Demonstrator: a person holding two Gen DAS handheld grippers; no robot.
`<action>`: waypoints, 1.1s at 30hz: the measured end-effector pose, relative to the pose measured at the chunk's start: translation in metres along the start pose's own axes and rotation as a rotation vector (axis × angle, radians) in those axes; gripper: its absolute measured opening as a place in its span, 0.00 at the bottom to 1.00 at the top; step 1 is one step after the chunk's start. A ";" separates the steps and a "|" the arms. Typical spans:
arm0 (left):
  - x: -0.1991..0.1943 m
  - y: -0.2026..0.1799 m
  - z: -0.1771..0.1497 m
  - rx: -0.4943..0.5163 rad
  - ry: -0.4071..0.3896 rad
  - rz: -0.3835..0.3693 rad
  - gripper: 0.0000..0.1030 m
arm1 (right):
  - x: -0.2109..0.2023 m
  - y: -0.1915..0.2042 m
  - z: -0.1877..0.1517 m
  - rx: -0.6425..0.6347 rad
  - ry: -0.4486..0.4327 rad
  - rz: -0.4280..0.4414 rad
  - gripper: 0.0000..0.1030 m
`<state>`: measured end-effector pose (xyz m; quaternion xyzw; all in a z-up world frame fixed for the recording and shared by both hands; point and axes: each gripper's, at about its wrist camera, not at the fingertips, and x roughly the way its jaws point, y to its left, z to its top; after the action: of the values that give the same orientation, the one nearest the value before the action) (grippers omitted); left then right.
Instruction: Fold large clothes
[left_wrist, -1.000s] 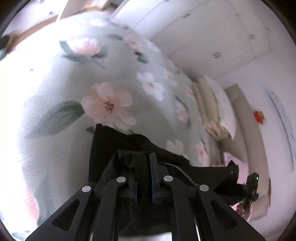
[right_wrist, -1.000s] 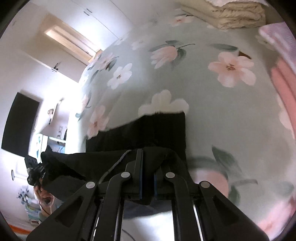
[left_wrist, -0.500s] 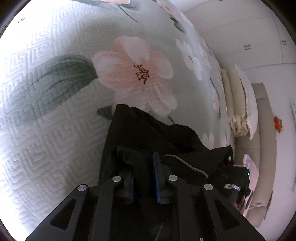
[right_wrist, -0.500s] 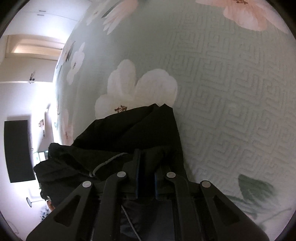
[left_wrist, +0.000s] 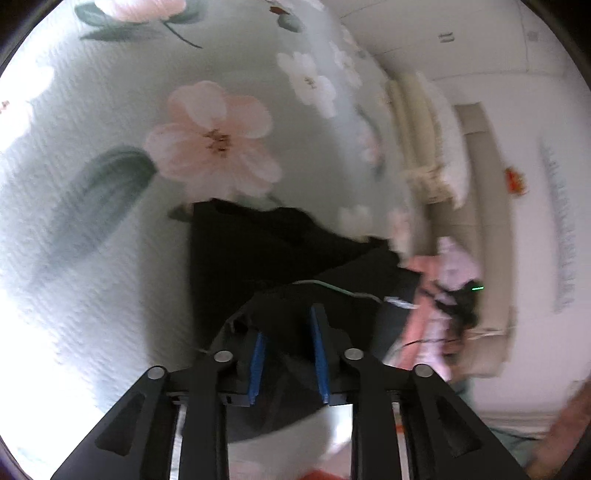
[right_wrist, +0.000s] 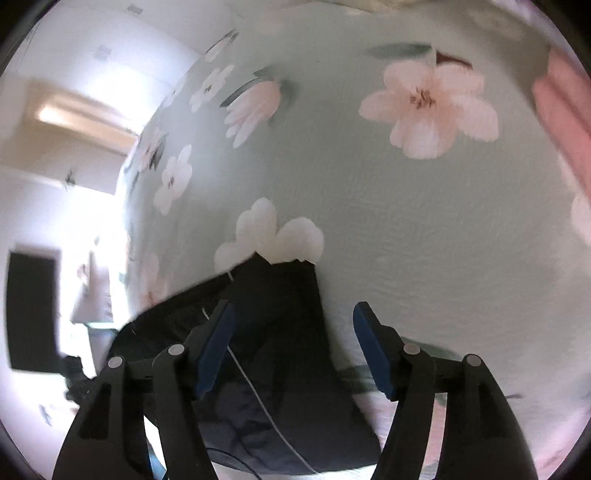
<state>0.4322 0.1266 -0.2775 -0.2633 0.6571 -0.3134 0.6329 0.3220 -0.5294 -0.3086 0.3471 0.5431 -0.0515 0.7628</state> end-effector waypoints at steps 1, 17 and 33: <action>-0.002 -0.002 0.001 -0.001 0.001 -0.007 0.32 | 0.004 0.008 -0.003 -0.031 0.006 -0.014 0.68; 0.030 0.019 -0.002 0.143 -0.146 0.204 0.76 | 0.108 0.075 0.003 -0.491 -0.002 -0.214 0.68; 0.076 0.021 0.024 0.140 -0.216 0.158 0.14 | 0.123 0.077 -0.010 -0.568 -0.020 -0.165 0.27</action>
<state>0.4527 0.0821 -0.3445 -0.1982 0.5803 -0.2777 0.7395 0.3991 -0.4290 -0.3795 0.0736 0.5547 0.0372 0.8280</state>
